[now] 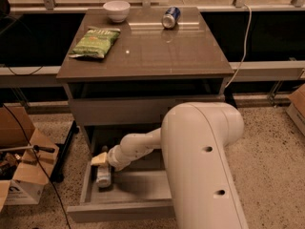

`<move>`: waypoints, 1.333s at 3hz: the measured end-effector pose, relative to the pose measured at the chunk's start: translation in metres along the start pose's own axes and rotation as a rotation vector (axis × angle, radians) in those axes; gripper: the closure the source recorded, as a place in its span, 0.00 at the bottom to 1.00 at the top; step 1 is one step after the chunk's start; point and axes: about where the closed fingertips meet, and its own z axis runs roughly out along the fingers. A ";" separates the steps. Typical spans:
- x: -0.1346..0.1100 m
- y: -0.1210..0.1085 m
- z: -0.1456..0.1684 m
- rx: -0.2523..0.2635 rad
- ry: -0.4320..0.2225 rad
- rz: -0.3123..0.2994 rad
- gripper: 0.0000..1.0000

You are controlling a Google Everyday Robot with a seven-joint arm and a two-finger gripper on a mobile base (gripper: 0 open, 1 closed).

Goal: Pick blue plastic bottle from middle drawer and place on counter

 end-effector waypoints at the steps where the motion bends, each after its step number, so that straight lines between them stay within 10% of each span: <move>1: 0.006 -0.005 0.009 0.016 0.021 0.005 0.65; 2: 0.005 -0.003 0.007 0.016 0.021 0.005 0.89; 4: 0.006 -0.002 0.008 0.007 0.024 0.006 1.00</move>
Offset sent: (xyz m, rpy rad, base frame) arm -0.0121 0.0144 -0.0329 -0.0406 0.0649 0.0434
